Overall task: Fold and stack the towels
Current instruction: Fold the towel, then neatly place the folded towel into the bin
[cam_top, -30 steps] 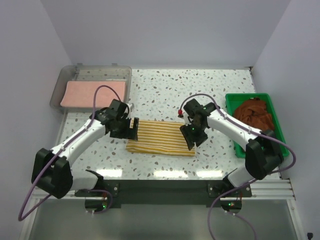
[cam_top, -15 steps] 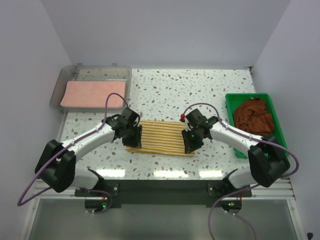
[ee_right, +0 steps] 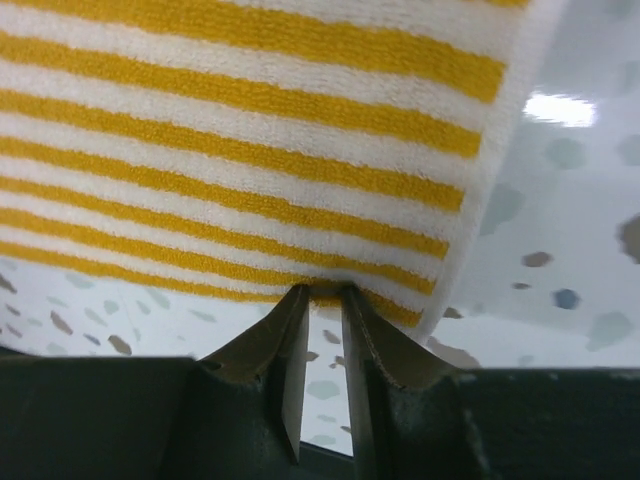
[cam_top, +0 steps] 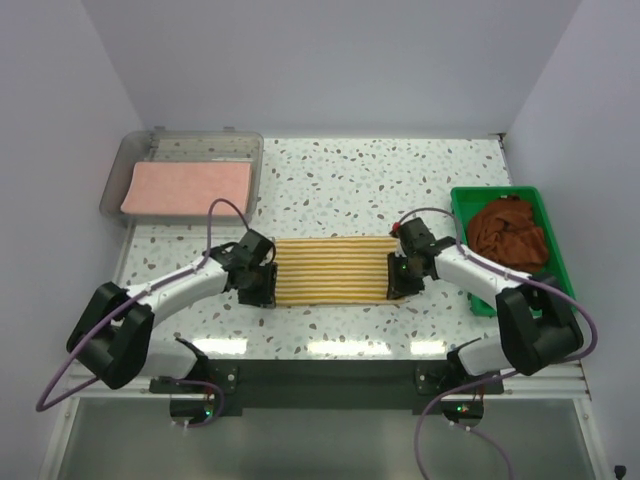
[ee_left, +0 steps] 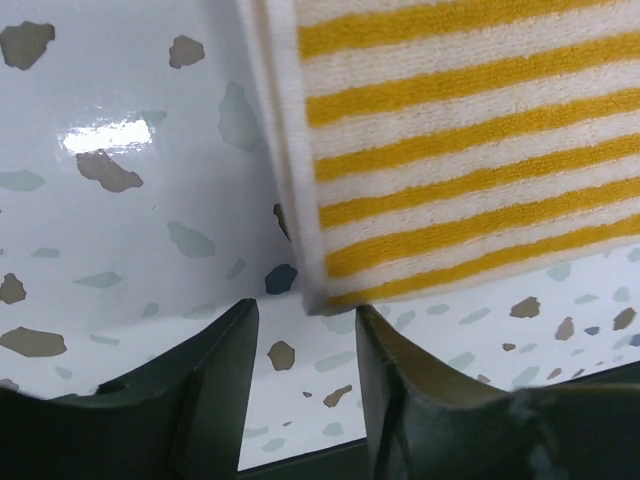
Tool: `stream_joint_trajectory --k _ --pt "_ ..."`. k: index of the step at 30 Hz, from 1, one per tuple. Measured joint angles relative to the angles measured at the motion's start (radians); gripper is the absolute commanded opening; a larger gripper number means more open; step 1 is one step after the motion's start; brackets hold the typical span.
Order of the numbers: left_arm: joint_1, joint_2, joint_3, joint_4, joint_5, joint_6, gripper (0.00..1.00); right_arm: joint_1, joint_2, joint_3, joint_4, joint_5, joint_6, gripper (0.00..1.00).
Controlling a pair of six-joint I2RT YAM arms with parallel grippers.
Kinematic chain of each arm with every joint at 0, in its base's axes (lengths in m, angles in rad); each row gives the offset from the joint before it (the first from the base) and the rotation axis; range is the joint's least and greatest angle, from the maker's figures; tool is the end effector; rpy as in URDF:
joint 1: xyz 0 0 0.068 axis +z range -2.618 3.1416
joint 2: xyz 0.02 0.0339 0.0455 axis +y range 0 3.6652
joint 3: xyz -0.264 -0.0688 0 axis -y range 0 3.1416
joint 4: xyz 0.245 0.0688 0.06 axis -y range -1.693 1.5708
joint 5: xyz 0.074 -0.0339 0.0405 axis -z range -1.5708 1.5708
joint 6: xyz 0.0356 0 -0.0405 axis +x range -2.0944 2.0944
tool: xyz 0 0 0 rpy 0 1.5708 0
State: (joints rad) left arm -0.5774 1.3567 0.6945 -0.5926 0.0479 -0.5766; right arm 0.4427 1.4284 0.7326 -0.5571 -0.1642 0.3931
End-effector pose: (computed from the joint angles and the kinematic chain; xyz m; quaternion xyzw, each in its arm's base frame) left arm 0.1902 -0.1259 0.1640 0.0042 0.9873 -0.1056 0.1189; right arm 0.2172 0.1094 0.1602 -0.0374 0.9834 0.1380 0.1113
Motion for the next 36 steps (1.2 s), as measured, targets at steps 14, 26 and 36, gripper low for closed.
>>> stream_joint_trajectory --k 14,26,36 --pt "0.0 -0.162 0.134 0.067 0.0 -0.025 0.62 -0.043 -0.064 0.261 -0.061 0.08 -0.055 0.41" --pt "0.0 0.049 0.057 0.295 0.032 -0.034 0.47 -0.148 0.306 0.335 0.19 0.087 -0.018 0.37" --pt "0.0 0.081 -0.015 0.394 0.077 -0.051 0.61 -0.206 0.393 0.397 0.246 0.042 -0.016 0.44"
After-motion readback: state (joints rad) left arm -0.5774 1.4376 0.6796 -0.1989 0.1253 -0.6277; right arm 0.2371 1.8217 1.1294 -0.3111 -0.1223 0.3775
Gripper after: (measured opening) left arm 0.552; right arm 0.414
